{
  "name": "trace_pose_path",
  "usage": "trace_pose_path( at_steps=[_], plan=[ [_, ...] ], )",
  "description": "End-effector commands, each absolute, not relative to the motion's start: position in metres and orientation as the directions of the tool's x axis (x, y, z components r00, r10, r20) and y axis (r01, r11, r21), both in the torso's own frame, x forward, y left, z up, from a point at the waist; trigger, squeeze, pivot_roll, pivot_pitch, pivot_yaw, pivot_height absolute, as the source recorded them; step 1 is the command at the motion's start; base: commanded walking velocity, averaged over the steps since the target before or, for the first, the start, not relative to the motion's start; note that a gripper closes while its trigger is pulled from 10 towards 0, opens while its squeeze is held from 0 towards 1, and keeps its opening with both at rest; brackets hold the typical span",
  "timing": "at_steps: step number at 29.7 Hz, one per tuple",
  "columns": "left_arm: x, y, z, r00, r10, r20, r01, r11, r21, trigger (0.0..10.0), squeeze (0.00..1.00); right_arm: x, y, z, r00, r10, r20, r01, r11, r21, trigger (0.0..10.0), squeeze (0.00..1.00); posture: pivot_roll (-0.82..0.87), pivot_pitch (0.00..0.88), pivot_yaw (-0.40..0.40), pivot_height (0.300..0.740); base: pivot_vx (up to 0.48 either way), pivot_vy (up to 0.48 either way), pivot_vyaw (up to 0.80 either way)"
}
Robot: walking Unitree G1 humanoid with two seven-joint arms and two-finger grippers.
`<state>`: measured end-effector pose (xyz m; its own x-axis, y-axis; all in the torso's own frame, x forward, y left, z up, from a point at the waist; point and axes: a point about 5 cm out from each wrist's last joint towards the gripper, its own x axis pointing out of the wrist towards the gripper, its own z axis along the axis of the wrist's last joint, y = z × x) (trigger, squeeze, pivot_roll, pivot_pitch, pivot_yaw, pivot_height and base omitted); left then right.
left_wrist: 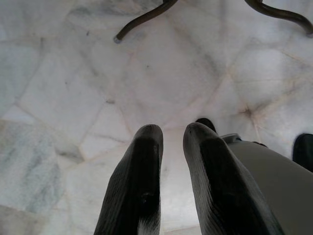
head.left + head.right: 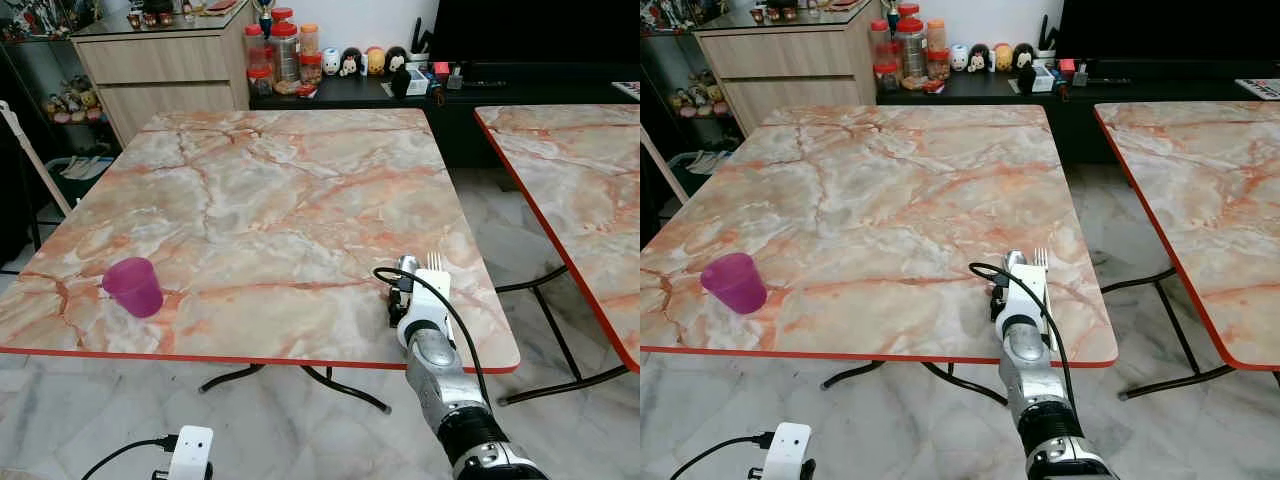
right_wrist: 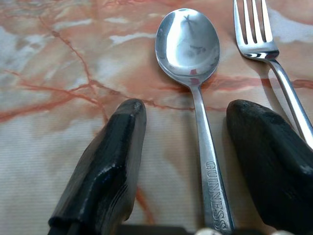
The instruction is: Setting the table
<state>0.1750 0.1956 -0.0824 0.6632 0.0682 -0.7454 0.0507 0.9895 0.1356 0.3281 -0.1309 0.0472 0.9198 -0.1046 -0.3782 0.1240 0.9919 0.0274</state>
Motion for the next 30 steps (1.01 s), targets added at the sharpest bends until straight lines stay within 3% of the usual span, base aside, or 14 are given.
trace_pose_path(
  at_steps=[1,4,5,6,7,8,10,19,30],
  plan=[
    [0.171,0.193,-0.085,0.643,0.046,-0.764,0.057,0.993,0.107,10.0,0.00,0.330,-0.132,0.048,0.912,-0.111,-0.395,0.126,0.992,0.013,10.0,0.00,0.03,0.019,0.041,0.740,0.000,0.000,0.00],
    [0.170,0.189,-0.086,0.638,0.029,-0.770,0.060,0.994,0.087,10.0,0.00,0.331,-0.138,0.049,0.907,-0.147,-0.395,0.159,0.987,-0.002,9.7,0.00,0.03,0.023,0.037,0.740,0.000,0.000,0.00],
    [0.170,0.188,-0.086,0.638,0.026,-0.770,0.061,0.995,0.084,10.0,0.00,0.331,-0.139,0.049,0.905,-0.156,-0.397,0.168,0.986,-0.006,6.5,0.00,0.03,0.023,0.037,0.740,0.000,0.000,0.00],
    [0.170,0.188,-0.086,0.637,0.024,-0.770,0.062,0.995,0.082,10.0,0.00,0.331,-0.140,0.049,0.903,-0.163,-0.398,0.174,0.985,-0.008,6.5,0.00,0.03,0.023,0.037,0.740,0.000,0.000,0.00],
    [0.170,0.187,-0.086,0.635,0.018,-0.772,0.065,0.995,0.076,10.0,0.00,0.330,-0.142,0.048,0.895,-0.179,-0.408,0.184,0.983,-0.027,3.9,0.00,0.03,0.023,0.037,0.740,0.000,0.000,0.00],
    [0.170,0.187,-0.087,0.635,0.016,-0.772,0.066,0.995,0.075,10.0,0.00,0.330,-0.143,0.047,0.893,-0.182,-0.411,0.185,0.982,-0.032,3.9,0.00,0.03,0.023,0.037,0.740,0.000,0.000,0.00],
    [0.170,0.186,-0.087,0.634,0.012,-0.773,0.066,0.995,0.070,10.0,0.00,0.329,-0.145,0.046,0.888,-0.190,-0.418,0.194,0.980,-0.035,0.0,0.00,0.03,0.023,0.034,0.740,0.000,0.000,0.00],
    [0.168,0.187,-0.087,0.627,0.008,-0.779,0.063,0.996,0.061,10.0,0.00,0.331,-0.140,0.049,0.893,-0.160,-0.421,0.169,0.986,-0.017,0.0,0.00,0.03,0.020,0.030,0.740,0.000,0.000,0.00],
    [0.164,0.185,-0.090,0.615,0.001,-0.789,0.070,0.996,0.056,10.0,0.00,0.338,-0.115,0.067,0.937,-0.019,-0.348,0.054,0.994,0.092,0.0,0.00,0.04,0.001,0.019,0.740,0.000,0.000,0.00]
  ],
)
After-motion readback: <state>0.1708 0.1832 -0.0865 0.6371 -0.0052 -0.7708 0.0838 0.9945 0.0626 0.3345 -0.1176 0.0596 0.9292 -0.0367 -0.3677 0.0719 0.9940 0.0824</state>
